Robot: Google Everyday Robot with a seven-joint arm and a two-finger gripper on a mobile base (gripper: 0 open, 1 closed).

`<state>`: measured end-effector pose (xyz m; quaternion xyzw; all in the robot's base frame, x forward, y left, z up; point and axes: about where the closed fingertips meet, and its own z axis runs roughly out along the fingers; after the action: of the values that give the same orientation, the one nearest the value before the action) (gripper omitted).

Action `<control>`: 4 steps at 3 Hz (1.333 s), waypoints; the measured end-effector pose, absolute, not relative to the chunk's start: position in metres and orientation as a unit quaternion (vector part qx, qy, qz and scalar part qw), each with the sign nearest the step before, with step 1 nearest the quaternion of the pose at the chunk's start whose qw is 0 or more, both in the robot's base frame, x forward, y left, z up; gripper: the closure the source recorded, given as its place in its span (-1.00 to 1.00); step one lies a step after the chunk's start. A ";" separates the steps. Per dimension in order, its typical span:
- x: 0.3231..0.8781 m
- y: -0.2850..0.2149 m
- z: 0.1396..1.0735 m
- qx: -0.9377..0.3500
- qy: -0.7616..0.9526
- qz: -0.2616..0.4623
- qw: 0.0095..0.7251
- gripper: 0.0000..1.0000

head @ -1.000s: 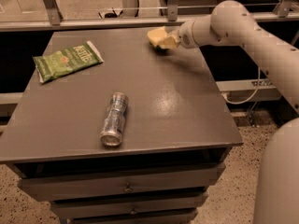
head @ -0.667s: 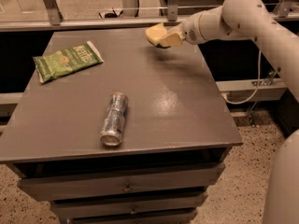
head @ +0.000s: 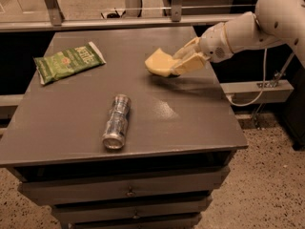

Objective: Move sponge near redbull can

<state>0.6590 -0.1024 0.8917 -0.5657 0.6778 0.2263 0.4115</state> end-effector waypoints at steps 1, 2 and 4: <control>0.621 -0.104 0.887 -0.612 0.645 0.246 0.387 1.00; 0.592 -0.097 0.884 -0.645 0.616 0.265 0.366 1.00; 0.556 -0.072 0.874 -0.688 0.571 0.301 0.331 0.73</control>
Offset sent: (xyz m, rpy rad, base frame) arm -0.1038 0.0076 -0.0099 -0.0529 0.0295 0.3529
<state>0.5560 -0.0719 0.8737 -0.6878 0.5715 0.3015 0.3308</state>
